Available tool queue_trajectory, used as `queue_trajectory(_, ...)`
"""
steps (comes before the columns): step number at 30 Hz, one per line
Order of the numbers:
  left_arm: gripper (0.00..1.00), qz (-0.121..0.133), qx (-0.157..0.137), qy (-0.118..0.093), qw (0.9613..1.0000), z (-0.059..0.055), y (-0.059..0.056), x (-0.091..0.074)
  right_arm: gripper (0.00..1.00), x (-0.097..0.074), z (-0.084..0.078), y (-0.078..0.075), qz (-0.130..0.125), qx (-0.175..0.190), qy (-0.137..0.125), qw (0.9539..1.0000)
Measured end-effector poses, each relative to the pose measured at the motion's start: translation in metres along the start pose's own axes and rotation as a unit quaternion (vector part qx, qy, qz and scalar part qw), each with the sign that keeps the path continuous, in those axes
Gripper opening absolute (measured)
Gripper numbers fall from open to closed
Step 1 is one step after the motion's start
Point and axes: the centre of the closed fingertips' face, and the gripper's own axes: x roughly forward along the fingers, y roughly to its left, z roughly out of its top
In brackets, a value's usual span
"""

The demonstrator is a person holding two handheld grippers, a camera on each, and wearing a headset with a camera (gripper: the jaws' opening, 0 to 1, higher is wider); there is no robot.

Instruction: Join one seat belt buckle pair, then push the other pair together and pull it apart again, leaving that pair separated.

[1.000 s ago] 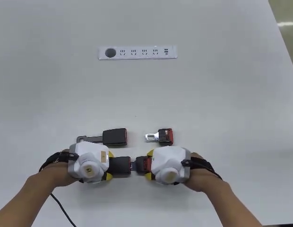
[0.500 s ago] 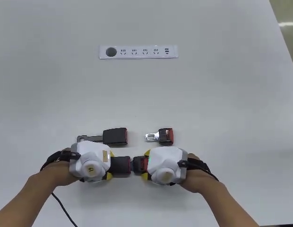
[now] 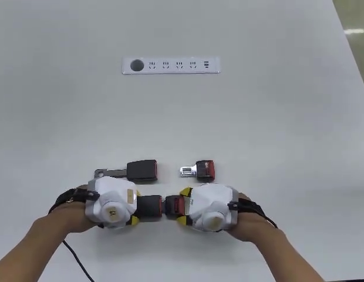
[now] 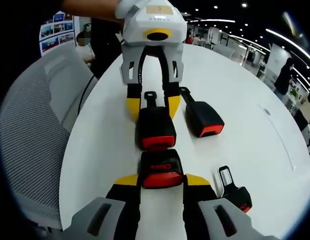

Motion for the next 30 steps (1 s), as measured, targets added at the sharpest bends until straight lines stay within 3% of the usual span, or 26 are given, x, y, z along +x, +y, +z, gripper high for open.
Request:
queue_trajectory(14, 0.32, -0.002, 0.002, 0.006, 1.0000, 0.001, -0.003, -0.001, 0.28, 0.007, -0.005, -0.005, -0.002, -0.003, 0.006, 1.0000)
queue_trajectory(17, 0.32, -0.003, 0.001, 0.000, 1.0000, 0.000, -0.003, -0.002, 0.28, 0.006, -0.008, -0.006, 0.000, 0.001, -0.005, 1.0000)
queue_trajectory(27, 0.33, 0.001, 0.001, 0.003, 1.0000, 0.000, -0.003, -0.001, 0.31, 0.010, -0.004, -0.005, 0.000, -0.007, 0.007, 1.0000)
queue_trajectory(30, 0.37, 0.005, 0.001, 0.006, 1.0000, 0.000, -0.003, -0.001, 0.34, 0.003, 0.003, -0.006, -0.003, 0.001, 0.002, 1.0000)
